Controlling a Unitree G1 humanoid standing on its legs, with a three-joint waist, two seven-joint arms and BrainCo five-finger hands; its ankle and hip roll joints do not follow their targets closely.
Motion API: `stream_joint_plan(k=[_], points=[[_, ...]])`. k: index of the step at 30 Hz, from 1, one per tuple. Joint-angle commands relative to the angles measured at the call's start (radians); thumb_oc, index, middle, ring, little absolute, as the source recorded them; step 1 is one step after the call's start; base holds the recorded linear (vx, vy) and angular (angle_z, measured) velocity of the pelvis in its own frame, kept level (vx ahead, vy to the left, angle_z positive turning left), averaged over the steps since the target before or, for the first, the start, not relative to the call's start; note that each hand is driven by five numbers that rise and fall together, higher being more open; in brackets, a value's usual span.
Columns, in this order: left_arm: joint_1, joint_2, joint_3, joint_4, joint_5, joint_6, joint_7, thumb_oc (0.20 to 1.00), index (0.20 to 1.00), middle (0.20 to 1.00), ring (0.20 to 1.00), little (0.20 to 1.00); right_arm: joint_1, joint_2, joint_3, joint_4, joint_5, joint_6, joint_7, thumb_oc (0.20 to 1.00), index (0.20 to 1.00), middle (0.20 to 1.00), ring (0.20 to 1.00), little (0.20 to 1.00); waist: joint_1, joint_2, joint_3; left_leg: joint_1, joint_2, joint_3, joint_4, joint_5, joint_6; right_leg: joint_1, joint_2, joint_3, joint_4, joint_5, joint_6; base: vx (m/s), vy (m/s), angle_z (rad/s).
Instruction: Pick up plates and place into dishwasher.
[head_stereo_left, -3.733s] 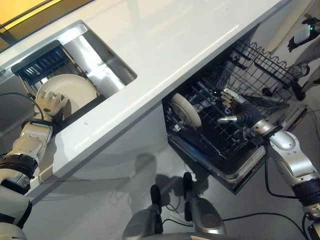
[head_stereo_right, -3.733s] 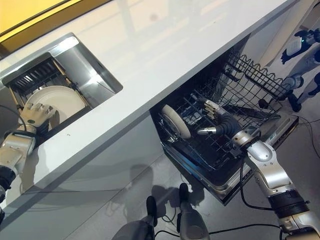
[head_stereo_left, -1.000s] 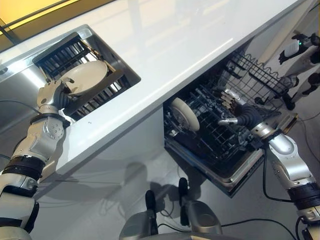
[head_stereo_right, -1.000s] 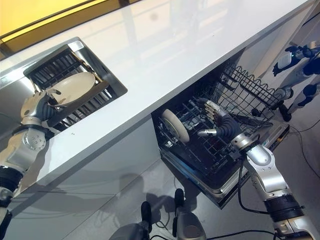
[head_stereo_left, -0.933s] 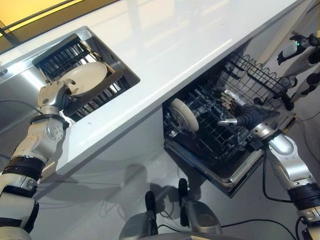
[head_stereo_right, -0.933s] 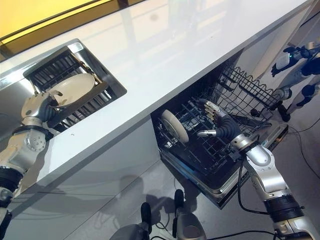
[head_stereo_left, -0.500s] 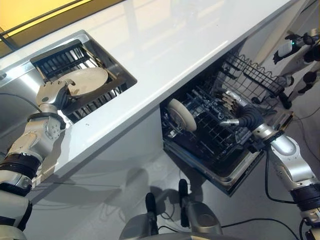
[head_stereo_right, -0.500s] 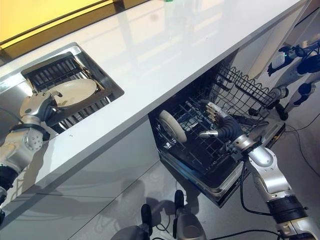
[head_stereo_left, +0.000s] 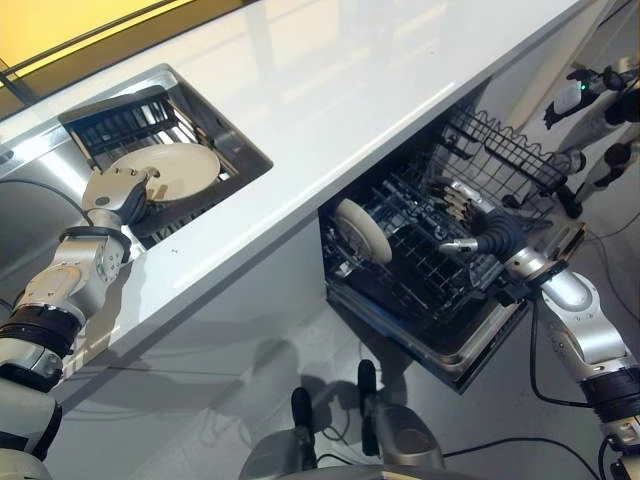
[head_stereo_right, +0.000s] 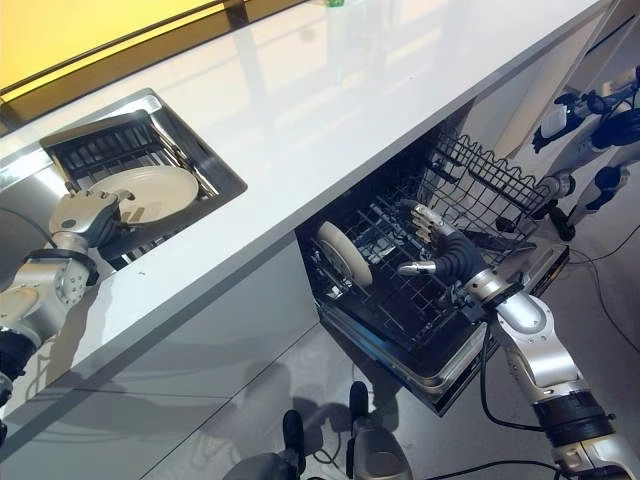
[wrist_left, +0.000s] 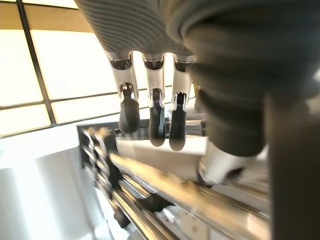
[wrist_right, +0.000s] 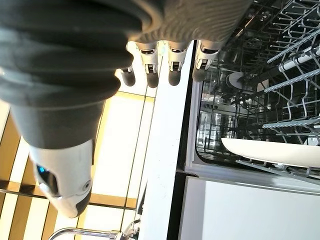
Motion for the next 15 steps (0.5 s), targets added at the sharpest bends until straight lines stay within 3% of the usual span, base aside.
stream_joint_plan(k=[1,3,8,15], points=[[-0.082,0.019,-0.007,0.026,-0.034,0.046,-0.037,1.000,1.000,1.000,1.000,1.000,-0.033,-0.051,-0.002,-0.065,0.010,-0.047,-0.012,1.000,1.000,1.000,1.000,1.000,0.002,0.015,-0.032,-0.050,-0.011,0.012,0.043,-0.103,-0.004,-0.005,-0.051,0.012,0.054,-0.132,0.128,0.00,0.000,0.00],[-0.071,-0.003,0.019,0.025,-0.121,0.087,-0.101,1.000,1.000,1.000,1.000,1.000,-0.034,-0.046,-0.002,-0.068,-0.006,-0.041,-0.019,1.000,1.000,1.000,1.000,1.000,0.005,0.016,-0.031,-0.047,-0.012,0.009,0.042,-0.102,-0.003,-0.001,-0.051,0.012,0.054,-0.133,0.128,0.00,0.000,0.00],[-0.069,-0.011,0.076,0.016,-0.176,0.156,-0.191,1.000,1.000,1.000,1.000,1.000,-0.044,-0.052,-0.008,-0.083,-0.013,-0.013,-0.025,1.000,1.000,1.000,1.000,1.000,0.011,0.020,-0.030,-0.043,-0.013,0.004,0.043,-0.102,-0.002,0.005,-0.051,0.010,0.054,-0.136,0.128,0.00,0.000,0.00],[-0.143,0.050,0.064,0.009,-0.157,0.155,-0.145,1.000,1.000,1.000,1.000,1.000,-0.046,-0.062,-0.012,-0.088,0.001,-0.006,-0.016,1.000,1.000,1.000,1.000,1.000,0.007,0.027,-0.030,-0.044,-0.012,0.006,0.039,-0.101,-0.004,0.003,-0.052,0.010,0.053,-0.137,0.130,0.00,0.000,0.00]])
